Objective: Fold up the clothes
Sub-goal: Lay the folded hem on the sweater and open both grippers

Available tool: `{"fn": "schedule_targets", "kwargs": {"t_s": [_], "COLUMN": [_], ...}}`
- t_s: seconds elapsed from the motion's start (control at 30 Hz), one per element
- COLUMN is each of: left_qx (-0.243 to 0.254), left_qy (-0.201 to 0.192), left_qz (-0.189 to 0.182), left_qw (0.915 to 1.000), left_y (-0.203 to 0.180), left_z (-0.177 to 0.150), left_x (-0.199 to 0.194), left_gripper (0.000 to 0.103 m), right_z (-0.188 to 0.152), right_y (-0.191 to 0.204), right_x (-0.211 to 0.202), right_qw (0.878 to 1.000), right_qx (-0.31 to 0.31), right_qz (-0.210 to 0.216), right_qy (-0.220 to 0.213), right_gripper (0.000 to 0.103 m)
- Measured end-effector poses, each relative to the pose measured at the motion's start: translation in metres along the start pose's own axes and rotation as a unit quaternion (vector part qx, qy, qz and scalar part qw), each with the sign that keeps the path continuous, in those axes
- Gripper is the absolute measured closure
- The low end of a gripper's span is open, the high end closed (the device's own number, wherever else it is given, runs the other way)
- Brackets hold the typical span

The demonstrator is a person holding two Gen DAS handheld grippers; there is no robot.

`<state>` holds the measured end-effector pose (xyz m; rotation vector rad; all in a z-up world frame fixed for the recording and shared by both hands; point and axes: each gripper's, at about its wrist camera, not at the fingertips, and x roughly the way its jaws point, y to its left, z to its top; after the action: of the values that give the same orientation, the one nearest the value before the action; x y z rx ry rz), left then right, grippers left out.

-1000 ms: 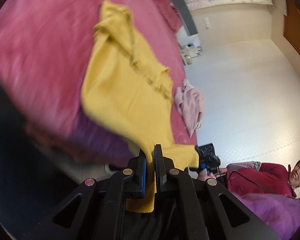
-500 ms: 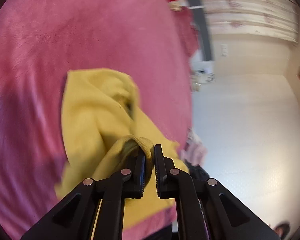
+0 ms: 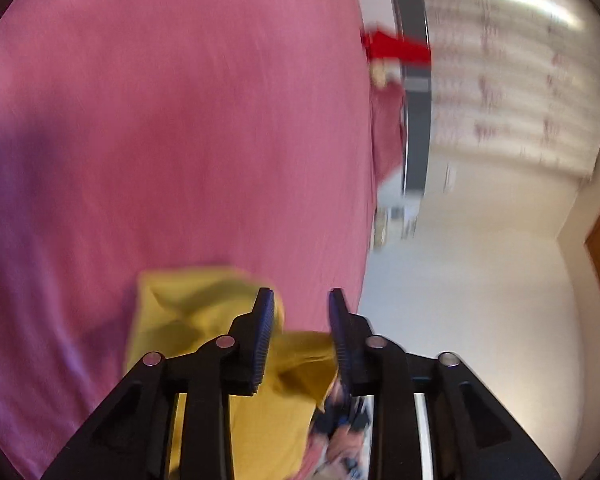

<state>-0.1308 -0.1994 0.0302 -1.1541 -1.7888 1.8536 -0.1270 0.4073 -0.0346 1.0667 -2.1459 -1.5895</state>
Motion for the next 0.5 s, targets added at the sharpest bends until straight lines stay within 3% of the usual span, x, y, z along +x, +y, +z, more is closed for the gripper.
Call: {"fn": "schedule_targets", "kwargs": {"t_s": [0.07,0.17,0.33,0.5], "left_qx": [-0.019,0.03,0.118,0.177], "left_qy": [-0.008,0.012,0.048,0.038], "left_qz": [0.003,0.042,0.111,0.125], "left_qw": [0.9998,0.9986,0.9856,0.9755], "left_y": [0.007,0.011,0.017,0.035], "left_z": [0.004,-0.019,-0.06,-0.133], "left_x": [-0.007,-0.022,-0.048,-0.089], "left_gripper": [0.065,0.064,0.061,0.057], "right_z": [-0.001,-0.015,-0.069,-0.137], "right_y": [0.002,0.012,0.02,-0.011], "right_x": [-0.011,-0.024,-0.052,-0.087], "right_qw": [0.999,0.998,0.982,0.958], "right_qx": [-0.007,-0.048,-0.182,-0.261], "right_qz": [0.027,0.031,-0.043,-0.118], "right_qy": [-0.022,-0.006,0.026,0.005], "right_gripper": [0.072,0.072,0.072,0.071]}}
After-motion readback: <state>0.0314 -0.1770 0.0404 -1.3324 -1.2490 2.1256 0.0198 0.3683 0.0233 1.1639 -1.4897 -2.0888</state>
